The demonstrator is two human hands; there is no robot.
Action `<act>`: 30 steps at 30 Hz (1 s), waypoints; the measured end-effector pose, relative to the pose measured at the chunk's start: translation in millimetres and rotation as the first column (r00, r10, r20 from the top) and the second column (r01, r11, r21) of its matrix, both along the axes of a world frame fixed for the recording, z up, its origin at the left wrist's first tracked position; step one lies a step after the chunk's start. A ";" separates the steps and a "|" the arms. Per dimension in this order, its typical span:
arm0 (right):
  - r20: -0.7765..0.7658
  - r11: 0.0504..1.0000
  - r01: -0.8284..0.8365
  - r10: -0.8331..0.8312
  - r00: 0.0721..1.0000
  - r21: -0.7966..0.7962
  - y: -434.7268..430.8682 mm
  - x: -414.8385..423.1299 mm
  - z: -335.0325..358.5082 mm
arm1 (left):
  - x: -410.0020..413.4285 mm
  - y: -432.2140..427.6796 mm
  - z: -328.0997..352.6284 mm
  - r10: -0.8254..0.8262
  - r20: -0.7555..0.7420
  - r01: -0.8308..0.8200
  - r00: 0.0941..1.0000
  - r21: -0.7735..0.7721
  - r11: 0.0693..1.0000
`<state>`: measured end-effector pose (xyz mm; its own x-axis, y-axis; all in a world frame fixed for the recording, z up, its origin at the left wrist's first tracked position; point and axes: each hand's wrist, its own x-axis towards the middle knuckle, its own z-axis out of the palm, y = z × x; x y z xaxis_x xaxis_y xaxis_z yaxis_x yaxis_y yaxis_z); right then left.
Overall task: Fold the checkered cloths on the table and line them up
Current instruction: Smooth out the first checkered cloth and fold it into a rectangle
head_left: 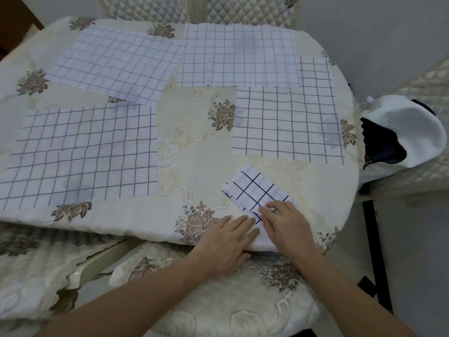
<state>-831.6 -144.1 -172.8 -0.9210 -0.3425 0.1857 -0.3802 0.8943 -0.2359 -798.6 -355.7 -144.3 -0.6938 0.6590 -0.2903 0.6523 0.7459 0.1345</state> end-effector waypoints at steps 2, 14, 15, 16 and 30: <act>0.017 0.999 0.027 -0.027 0.999 -0.030 0.0 -1.6 5.0 | 0.2 3.8 -4.0 -0.020 0.006 0.020 1.000 -0.011 1.000; 0.174 0.945 0.119 -0.067 0.982 -0.306 21.9 -43.2 28.0 | -7.2 24.1 -11.0 -0.063 0.027 0.065 0.998 -0.065 0.996; 0.162 0.952 0.094 -0.048 0.986 -0.291 21.0 -41.2 27.1 | -7.3 24.4 -11.7 -0.059 0.029 0.061 0.998 -0.066 0.996; 0.146 0.960 0.065 -0.026 0.989 -0.271 19.4 -38.5 25.5 | -7.3 24.6 -12.4 -0.056 0.026 0.058 0.998 -0.066 0.996; 0.029 0.990 -0.112 0.115 0.993 -0.090 7.3 -11.1 4.3 | -6.1 25.7 -16.3 -0.033 0.023 0.034 0.999 -0.029 0.999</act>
<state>-842.7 -136.8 -168.5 -0.8833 -0.4290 0.1888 -0.4685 0.8208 -0.3268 -804.6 -330.0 -160.6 -0.6649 0.6726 -0.3249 0.6739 0.7278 0.1275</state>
